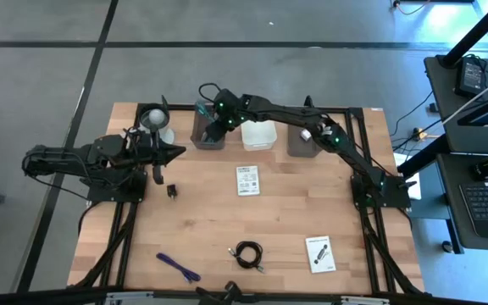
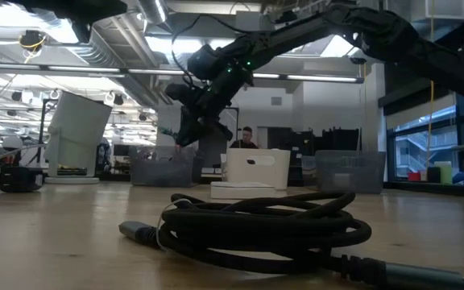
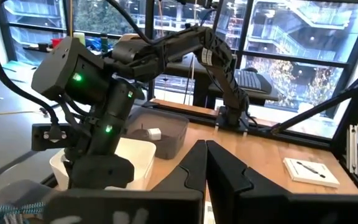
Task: Pick and place items into bin
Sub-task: Put the blue charger cable into the left black bin, then put the top white card reader box into the white bin
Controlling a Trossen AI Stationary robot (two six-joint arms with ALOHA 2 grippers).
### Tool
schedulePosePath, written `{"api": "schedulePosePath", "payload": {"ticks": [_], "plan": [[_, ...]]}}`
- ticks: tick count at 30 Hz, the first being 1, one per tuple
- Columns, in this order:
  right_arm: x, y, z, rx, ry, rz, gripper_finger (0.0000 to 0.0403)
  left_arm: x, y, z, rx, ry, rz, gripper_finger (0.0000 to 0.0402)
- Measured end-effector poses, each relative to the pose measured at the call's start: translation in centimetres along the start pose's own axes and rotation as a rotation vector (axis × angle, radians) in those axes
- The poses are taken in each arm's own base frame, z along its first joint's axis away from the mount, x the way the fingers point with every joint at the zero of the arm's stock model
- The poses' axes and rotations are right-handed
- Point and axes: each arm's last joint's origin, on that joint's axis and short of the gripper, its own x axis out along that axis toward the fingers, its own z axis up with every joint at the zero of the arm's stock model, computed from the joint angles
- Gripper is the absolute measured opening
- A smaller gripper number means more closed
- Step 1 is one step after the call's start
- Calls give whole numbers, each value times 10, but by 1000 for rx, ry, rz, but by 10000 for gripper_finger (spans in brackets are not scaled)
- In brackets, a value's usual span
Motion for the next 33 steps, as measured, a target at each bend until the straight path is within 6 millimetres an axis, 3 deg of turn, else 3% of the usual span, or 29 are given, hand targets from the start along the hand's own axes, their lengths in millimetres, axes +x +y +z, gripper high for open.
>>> {"api": "schedulePosePath", "payload": {"ticks": [10, 18, 26, 33], "plan": [[-5, -3, -2, 7, 53, -22, 147, 0, 0, -1, 4, 13, 1, 3], [-63, 12, 11, -83, 48, -17, 178, 0, 2, -2, 7, 15, 52, 3], [-111, 53, -15, -159, 142, -117, 137, 15, -1, -10, 7, 91, 98, 3], [-130, 108, -52, -280, 151, -184, 48, 36, -8, -15, 33, 182, 69, 3]]}}
